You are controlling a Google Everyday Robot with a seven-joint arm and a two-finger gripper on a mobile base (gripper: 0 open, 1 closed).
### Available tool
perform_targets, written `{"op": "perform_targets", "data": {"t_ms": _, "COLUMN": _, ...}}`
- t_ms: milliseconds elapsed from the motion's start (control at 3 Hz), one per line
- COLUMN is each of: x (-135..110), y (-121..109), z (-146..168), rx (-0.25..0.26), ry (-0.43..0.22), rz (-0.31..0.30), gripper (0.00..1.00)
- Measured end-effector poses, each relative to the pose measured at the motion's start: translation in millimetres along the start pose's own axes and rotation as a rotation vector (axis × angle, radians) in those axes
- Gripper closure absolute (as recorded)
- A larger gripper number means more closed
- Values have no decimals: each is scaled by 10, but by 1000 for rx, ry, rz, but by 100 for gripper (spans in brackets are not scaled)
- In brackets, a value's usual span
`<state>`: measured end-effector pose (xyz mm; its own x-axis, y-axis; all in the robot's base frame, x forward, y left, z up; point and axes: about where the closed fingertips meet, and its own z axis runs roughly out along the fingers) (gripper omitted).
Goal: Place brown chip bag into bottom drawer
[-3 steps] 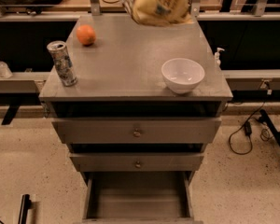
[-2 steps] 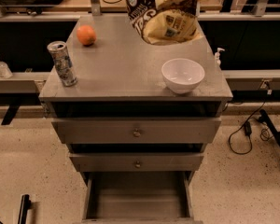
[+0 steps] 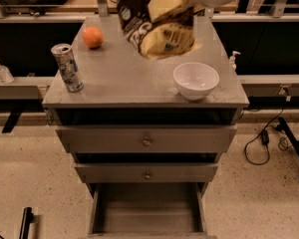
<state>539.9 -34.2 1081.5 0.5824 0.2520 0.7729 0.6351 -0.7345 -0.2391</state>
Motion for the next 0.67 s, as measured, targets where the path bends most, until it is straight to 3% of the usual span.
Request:
{"op": "perform_targets", "data": {"t_ms": 333, "x": -902, "y": -406, "z": 674, "rx": 164, "ry": -257, "rz": -257, "gripper": 100}}
{"op": "perform_targets", "data": {"t_ms": 667, "x": -1767, "y": -366, "z": 946, "rx": 208, "ry": -512, "rz": -495, "gripper": 100}}
